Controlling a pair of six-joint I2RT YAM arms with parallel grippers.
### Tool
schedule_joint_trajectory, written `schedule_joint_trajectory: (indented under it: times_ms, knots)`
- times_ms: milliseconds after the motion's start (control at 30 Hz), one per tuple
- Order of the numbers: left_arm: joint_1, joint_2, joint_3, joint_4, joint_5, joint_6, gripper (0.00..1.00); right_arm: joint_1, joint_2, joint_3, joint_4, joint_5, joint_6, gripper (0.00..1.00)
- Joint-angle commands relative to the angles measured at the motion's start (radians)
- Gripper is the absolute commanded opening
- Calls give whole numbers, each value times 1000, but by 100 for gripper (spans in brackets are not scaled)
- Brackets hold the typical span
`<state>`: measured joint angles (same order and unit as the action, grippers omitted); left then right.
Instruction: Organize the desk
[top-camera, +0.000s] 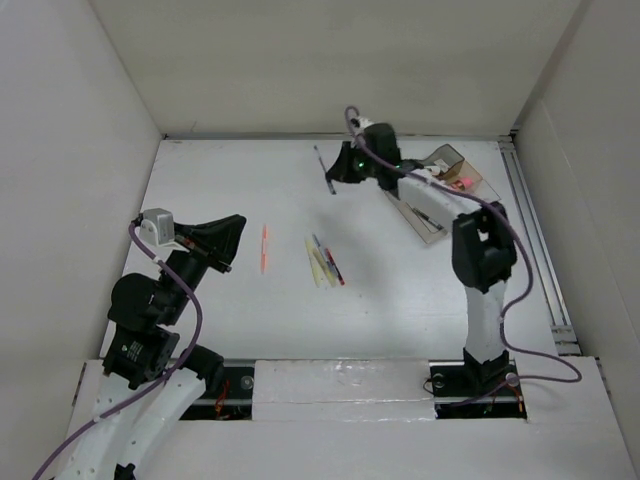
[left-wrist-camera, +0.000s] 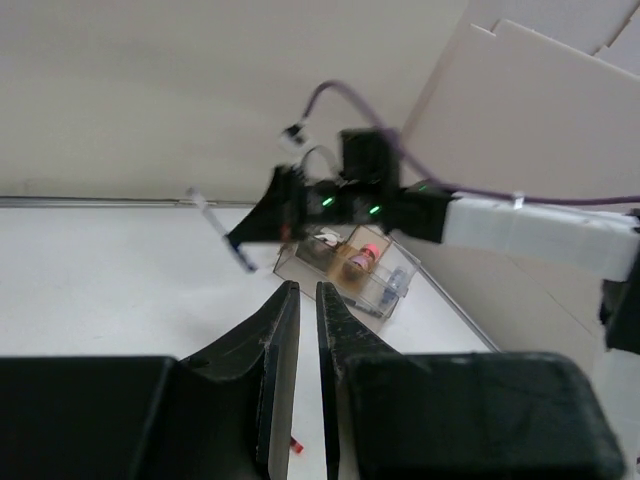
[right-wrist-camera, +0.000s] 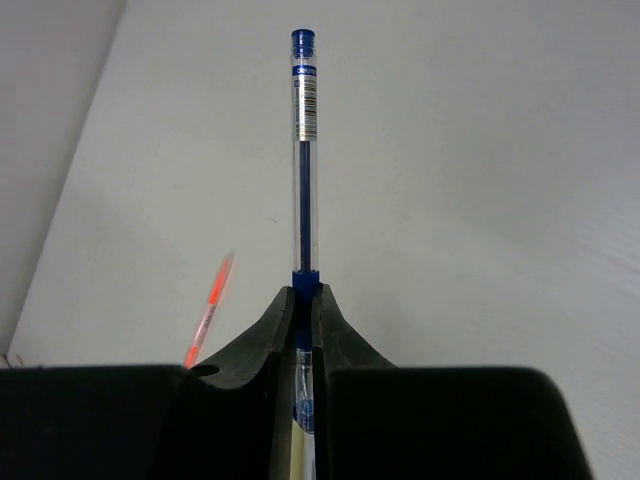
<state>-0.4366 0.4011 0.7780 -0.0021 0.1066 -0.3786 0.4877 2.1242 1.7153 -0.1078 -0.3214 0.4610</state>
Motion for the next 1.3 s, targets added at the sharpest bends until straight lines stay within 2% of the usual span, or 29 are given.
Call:
schedule_joint_trajectory:
  times_ms: [0,167,233,333,400,500,633,833,933,1000,1133,1267]
  knots:
    - [4,-19,-6,42,27,-2,9,-125,-223,-46,-108,-106,-203,0]
    - [4,-10,-6,48,38,-6,9,-294,-401,-197,-277,-110,-370,0]
    - [4,-7,-8,53,41,-8,10,-343,-441,-230,-355,-2,-413,0]
    - [4,2,-8,53,42,-8,9,-394,-422,-240,-420,47,-447,0]
    - [4,5,-8,54,41,-6,9,-425,-393,-235,-455,-8,-493,0]
    - [4,24,-3,53,47,-6,9,-436,-346,-237,-460,-70,-516,0]
    - [4,31,-5,56,41,-5,9,-422,-337,-281,-428,43,-513,0]
    - [4,39,-5,56,44,-5,9,-422,-334,-312,-394,123,-493,0]
    - [4,38,-3,54,45,-3,9,-413,-322,-301,-405,157,-486,11]
    - [4,28,-6,54,38,-2,9,-402,-334,-312,-386,197,-469,32]
    - [4,33,-5,51,38,-2,9,-380,-357,-307,-386,191,-429,38]
    - [4,27,-5,51,24,-5,14,-301,-435,-335,-325,179,-404,39]
